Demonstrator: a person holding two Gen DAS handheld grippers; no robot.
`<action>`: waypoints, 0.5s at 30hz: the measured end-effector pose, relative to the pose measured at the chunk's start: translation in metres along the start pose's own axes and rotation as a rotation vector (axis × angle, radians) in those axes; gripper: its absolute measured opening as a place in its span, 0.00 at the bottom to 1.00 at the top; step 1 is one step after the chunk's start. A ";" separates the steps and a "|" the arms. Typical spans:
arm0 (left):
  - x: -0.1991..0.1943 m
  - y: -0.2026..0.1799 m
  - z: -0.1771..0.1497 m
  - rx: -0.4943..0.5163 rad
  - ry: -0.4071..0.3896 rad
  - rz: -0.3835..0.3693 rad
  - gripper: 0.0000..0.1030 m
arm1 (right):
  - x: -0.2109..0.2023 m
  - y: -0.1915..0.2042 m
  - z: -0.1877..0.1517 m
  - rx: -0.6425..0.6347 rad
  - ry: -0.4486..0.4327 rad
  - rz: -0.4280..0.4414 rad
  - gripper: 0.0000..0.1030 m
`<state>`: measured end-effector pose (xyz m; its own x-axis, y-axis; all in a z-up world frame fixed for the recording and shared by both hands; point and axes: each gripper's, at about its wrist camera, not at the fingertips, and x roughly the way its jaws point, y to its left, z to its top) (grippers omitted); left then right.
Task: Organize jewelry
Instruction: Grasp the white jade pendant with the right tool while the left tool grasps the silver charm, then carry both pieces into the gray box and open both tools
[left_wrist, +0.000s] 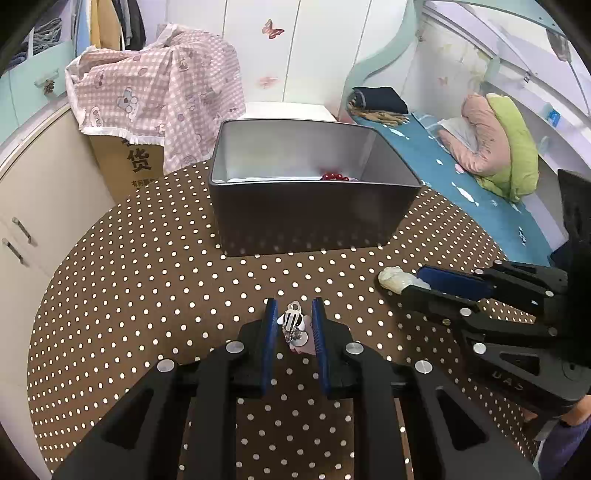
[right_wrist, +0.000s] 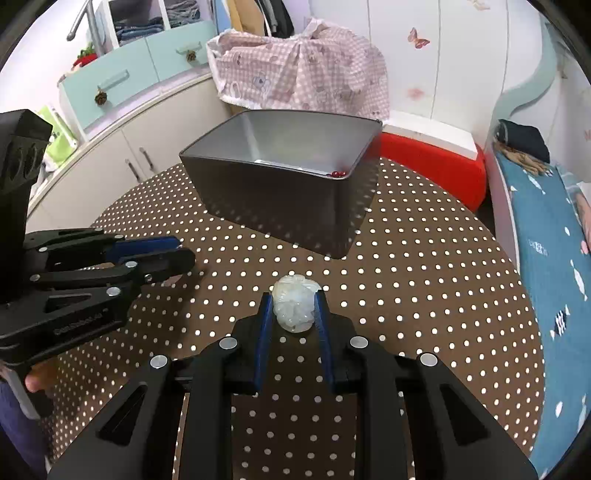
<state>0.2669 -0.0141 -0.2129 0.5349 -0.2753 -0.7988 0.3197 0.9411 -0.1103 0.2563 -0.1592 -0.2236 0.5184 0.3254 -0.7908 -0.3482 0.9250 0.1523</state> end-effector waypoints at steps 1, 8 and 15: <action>0.000 0.000 0.000 0.000 0.001 0.001 0.17 | 0.004 0.002 -0.002 0.000 0.021 0.002 0.24; -0.003 0.000 -0.003 0.001 0.001 -0.010 0.17 | 0.014 0.007 0.001 -0.014 0.008 -0.034 0.39; -0.007 0.000 -0.002 -0.002 -0.007 -0.021 0.16 | 0.021 0.012 0.008 -0.036 0.002 -0.059 0.28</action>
<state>0.2615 -0.0117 -0.2091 0.5338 -0.2960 -0.7921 0.3294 0.9355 -0.1276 0.2691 -0.1397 -0.2335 0.5374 0.2704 -0.7988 -0.3449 0.9348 0.0845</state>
